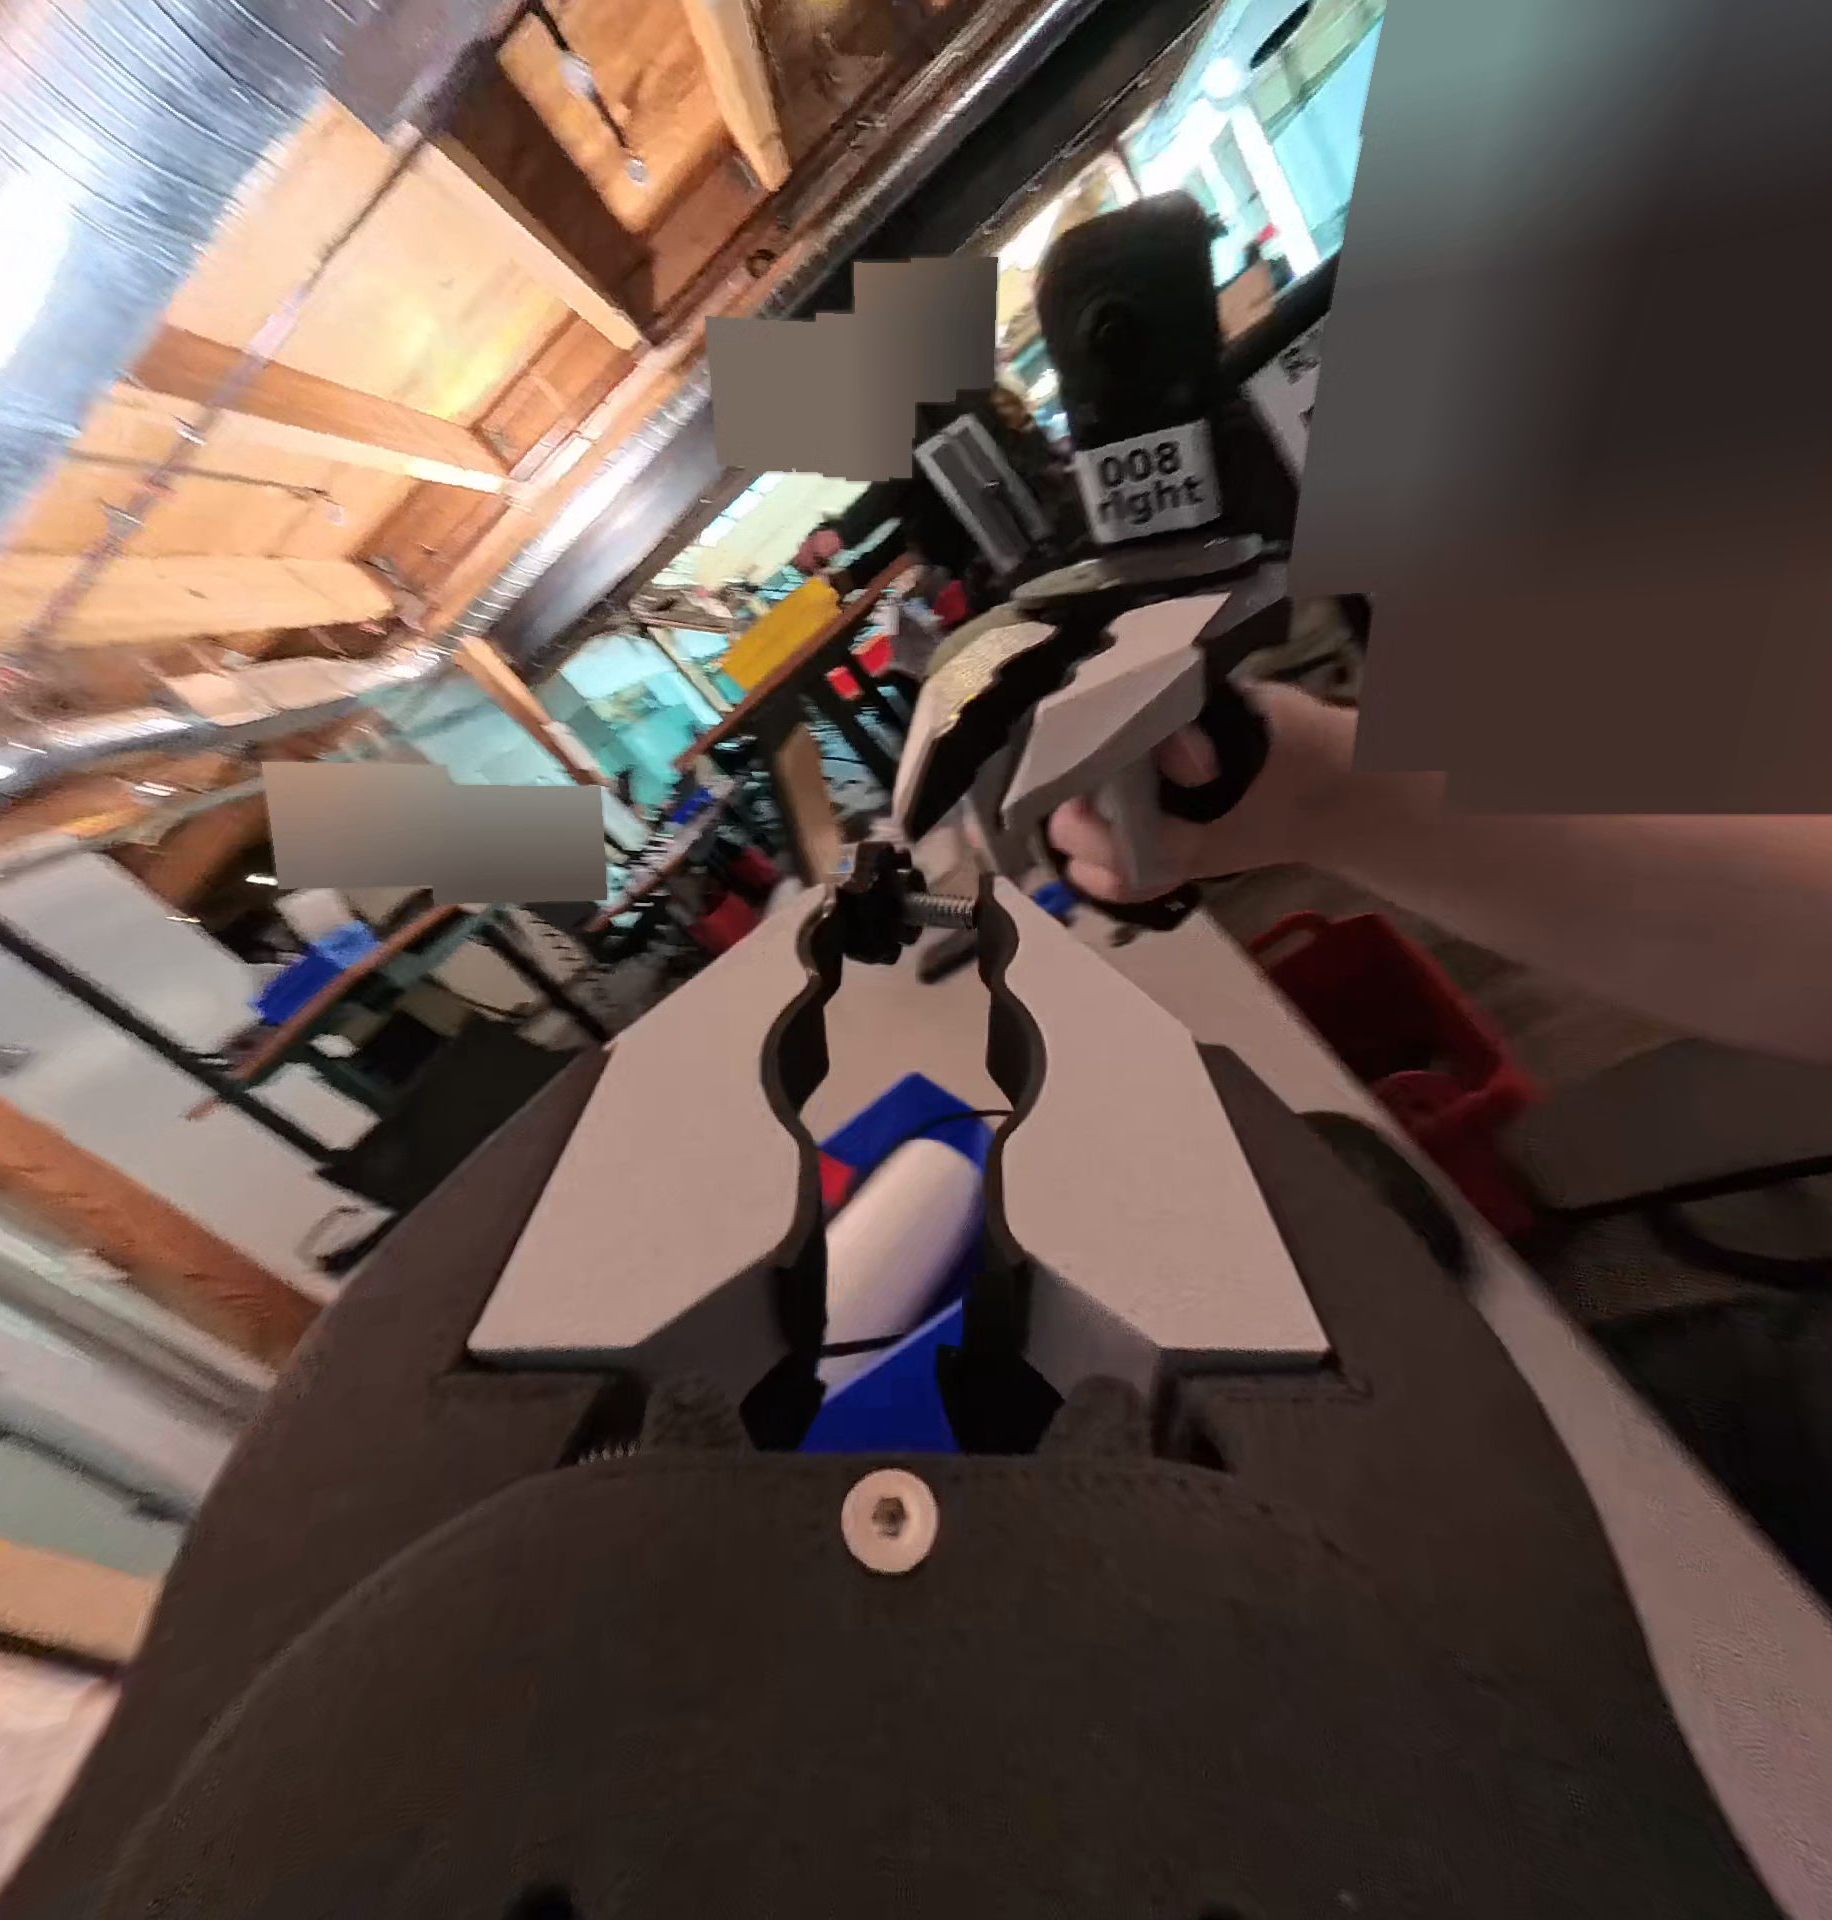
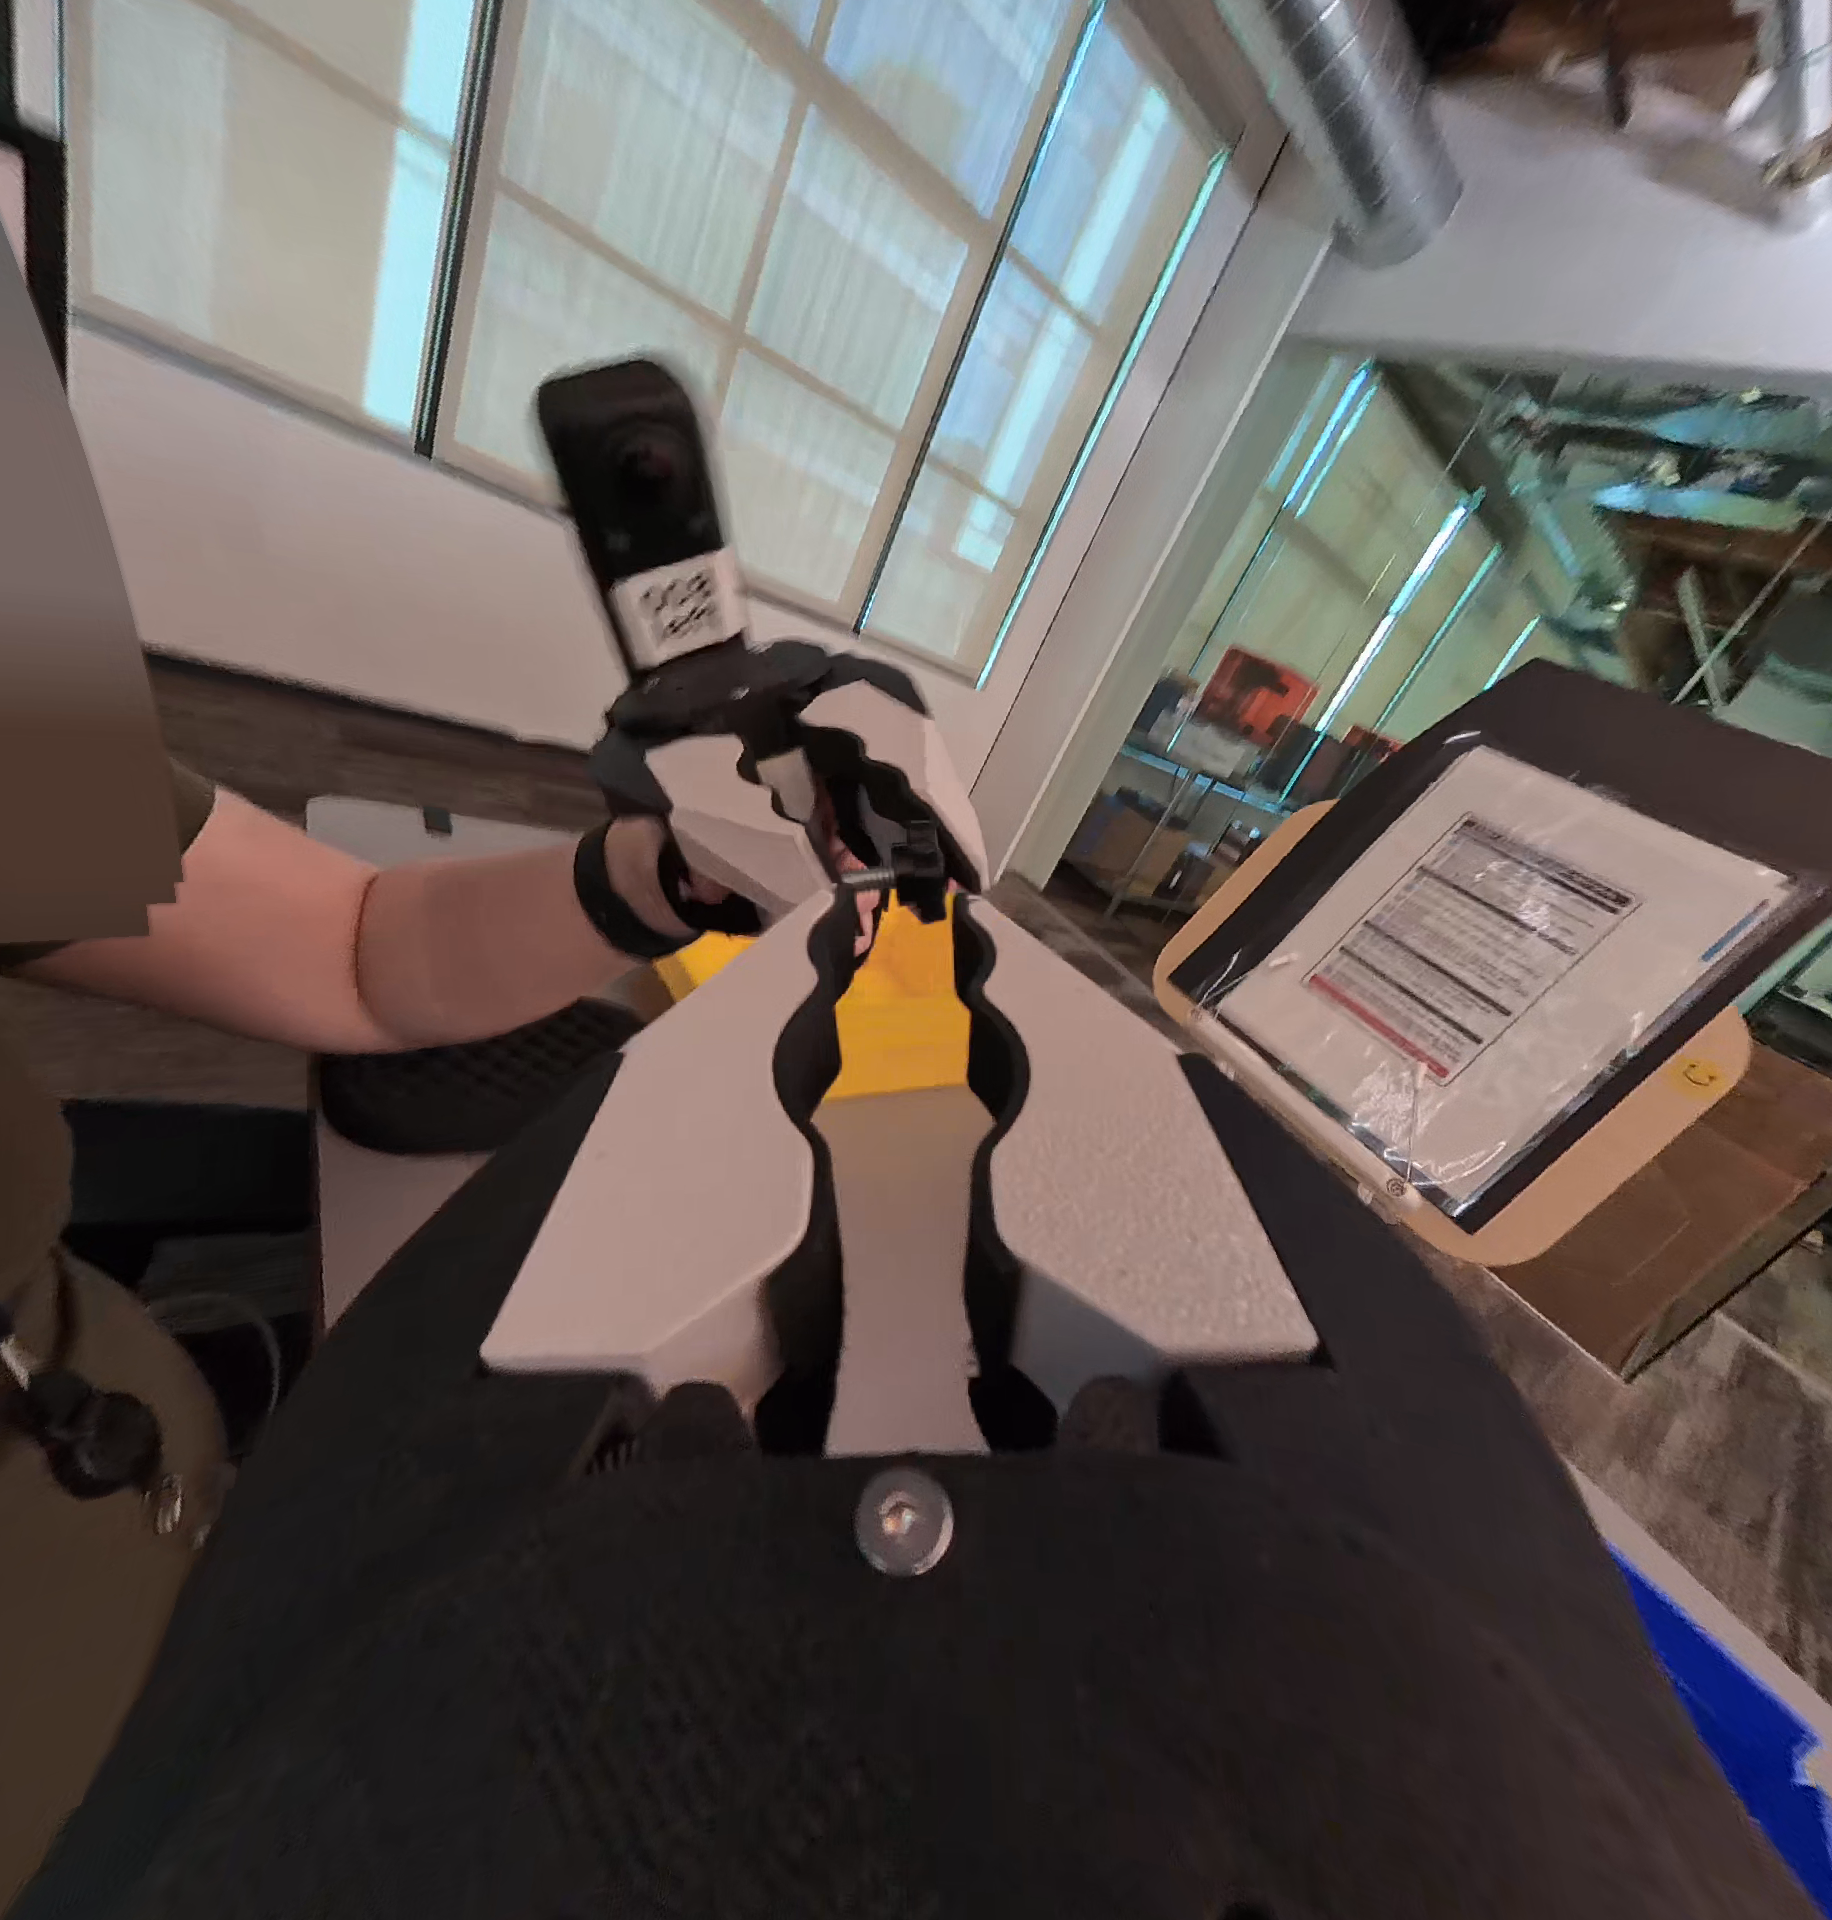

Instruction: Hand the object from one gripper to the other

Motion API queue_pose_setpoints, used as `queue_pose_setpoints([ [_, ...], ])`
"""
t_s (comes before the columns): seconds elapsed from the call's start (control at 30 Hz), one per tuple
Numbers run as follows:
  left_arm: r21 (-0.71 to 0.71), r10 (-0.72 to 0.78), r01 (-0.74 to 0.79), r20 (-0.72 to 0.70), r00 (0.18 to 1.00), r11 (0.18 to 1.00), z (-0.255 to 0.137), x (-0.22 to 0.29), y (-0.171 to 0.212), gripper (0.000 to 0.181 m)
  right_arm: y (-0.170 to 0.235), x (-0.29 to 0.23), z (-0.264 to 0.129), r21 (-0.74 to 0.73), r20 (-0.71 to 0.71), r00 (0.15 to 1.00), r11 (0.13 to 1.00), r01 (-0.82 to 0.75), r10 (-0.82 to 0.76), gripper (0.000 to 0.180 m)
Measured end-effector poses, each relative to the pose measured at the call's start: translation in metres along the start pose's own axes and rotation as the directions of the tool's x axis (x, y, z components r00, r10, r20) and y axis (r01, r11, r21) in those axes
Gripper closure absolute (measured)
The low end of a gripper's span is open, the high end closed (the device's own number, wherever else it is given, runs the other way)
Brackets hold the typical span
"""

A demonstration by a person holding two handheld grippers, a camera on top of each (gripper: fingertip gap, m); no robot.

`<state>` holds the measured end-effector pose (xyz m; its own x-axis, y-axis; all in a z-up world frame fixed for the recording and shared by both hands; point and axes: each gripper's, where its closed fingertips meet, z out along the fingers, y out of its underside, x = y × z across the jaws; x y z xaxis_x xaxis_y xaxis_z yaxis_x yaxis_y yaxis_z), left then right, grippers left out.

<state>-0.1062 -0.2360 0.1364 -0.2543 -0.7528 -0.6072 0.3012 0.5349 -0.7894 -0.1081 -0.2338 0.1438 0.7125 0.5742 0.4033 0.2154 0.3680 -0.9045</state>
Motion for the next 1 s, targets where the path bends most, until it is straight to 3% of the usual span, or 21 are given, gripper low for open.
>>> queue_pose_setpoints([
  [0.17, -0.139, 0.364, -0.338, 0.258, 0.895, 0.931, -0.010, -0.033, 0.004, 0.158, -0.006, 0.027, -0.012, 0.062, -0.099, 0.976, 0.980, -0.188, 0.193, 0.163],
  [0.27, -0.206, 0.487, -0.444, 0.289, 0.824, 0.872, -0.010, -0.034, 0.006, 0.158, 0.002, 0.037, -0.009, 0.044, -0.142, 0.940, 0.951, -0.306, 0.310, 0.159],
  [0.47, -0.242, 0.558, -0.505, 0.284, 0.780, 0.829, -0.005, -0.030, 0.009, 0.158, 0.014, 0.024, 0.016, -0.017, -0.085, 0.882, 0.885, -0.465, 0.463, 0.151],
  [1.0, -0.262, 0.633, -0.579, 0.241, 0.735, 0.772, 0.000, -0.019, 0.013, 0.158, 0.024, 0.013, 0.032, -0.066, -0.020, 0.861, 0.858, -0.509, 0.509, 0.166],
])
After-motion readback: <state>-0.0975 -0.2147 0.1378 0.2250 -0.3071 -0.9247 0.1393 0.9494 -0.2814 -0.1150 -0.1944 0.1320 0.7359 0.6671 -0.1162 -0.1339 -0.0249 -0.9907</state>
